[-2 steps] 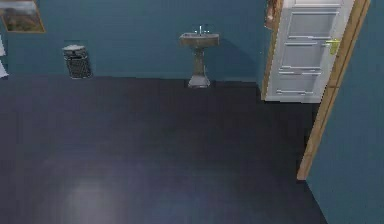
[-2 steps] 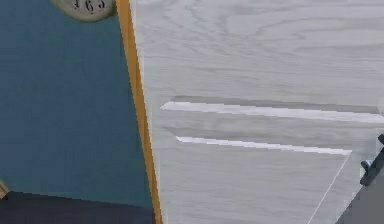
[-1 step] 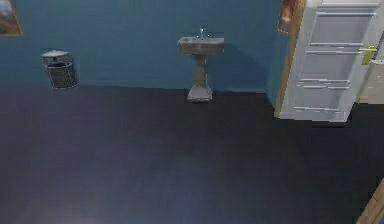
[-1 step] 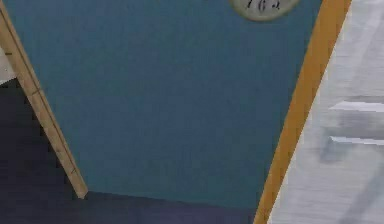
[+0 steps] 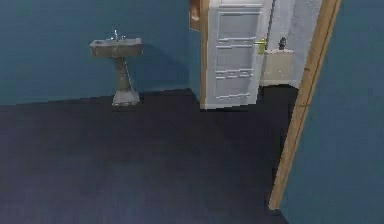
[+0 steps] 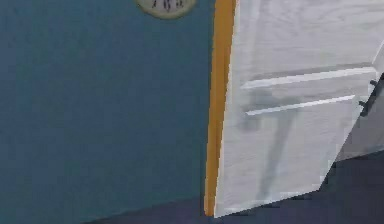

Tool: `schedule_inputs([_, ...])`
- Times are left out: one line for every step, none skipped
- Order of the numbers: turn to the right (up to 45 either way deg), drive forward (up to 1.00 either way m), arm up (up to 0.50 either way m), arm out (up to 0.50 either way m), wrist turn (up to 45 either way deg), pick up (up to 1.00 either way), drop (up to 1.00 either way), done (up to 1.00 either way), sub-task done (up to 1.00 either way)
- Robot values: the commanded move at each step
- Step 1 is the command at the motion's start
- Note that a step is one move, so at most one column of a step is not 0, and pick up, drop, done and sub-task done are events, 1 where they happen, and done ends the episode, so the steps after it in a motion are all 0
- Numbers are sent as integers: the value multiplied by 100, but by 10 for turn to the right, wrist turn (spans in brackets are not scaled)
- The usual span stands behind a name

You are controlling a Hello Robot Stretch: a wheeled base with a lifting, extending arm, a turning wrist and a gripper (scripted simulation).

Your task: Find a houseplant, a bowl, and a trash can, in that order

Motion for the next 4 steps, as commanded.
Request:
schedule_inputs([0,100,0,0,0,0,0,0,0])
schedule_inputs([0,25,0,0,0,0,0,0,0])
schedule_inputs([150,0,0,0,0,0,0,0,0])
schedule_inputs([0,50,0,0,0,0,0,0,0])
